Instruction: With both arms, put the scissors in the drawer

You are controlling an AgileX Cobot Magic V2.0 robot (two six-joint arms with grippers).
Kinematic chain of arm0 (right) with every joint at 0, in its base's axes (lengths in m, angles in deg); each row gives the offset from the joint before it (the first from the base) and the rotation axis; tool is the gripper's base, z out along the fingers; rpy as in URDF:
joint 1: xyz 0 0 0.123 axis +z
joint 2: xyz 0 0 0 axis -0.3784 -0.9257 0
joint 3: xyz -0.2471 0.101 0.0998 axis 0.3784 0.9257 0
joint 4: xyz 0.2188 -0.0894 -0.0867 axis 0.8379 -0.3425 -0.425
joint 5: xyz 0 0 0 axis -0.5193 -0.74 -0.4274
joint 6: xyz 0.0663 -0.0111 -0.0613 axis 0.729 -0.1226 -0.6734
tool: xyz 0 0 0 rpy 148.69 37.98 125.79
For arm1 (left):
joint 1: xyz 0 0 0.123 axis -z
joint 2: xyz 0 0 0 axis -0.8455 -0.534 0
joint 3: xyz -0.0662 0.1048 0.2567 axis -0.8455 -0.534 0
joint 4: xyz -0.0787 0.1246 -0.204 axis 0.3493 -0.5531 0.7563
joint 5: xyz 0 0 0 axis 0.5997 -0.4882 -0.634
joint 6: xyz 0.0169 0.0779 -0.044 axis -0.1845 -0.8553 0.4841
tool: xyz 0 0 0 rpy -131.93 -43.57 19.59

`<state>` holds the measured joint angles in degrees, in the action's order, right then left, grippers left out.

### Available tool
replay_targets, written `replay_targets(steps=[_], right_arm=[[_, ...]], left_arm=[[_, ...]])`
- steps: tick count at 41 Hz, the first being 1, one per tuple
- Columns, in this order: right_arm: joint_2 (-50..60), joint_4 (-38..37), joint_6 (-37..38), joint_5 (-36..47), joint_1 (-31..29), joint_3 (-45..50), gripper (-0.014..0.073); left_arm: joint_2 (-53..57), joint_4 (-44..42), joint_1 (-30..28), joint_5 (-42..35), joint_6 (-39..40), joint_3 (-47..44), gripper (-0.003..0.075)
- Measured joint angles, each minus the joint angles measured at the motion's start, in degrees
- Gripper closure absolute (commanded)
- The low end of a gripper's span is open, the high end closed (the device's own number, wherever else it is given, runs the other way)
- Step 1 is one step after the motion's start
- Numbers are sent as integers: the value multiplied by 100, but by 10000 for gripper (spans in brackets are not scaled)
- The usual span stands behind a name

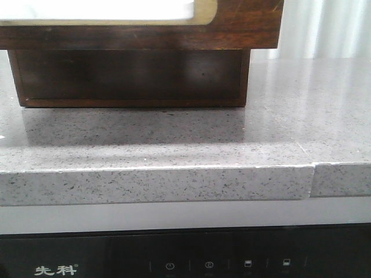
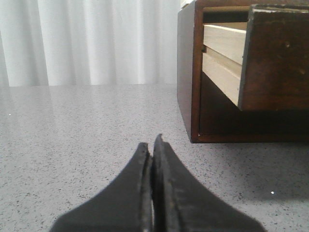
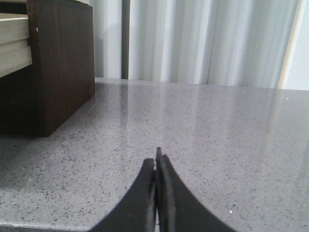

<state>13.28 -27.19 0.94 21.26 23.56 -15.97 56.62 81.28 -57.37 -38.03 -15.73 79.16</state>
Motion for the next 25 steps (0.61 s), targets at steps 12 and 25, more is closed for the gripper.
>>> replay_targets(steps=[12, 25], right_arm=[[0, -99, 158, 54, 0, 0, 662], [0, -99, 173, 88, -41, 0, 662]], left_arm=[[0, 0, 0, 0, 0, 0, 741], [0, 0, 0, 0, 0, 0, 741]])
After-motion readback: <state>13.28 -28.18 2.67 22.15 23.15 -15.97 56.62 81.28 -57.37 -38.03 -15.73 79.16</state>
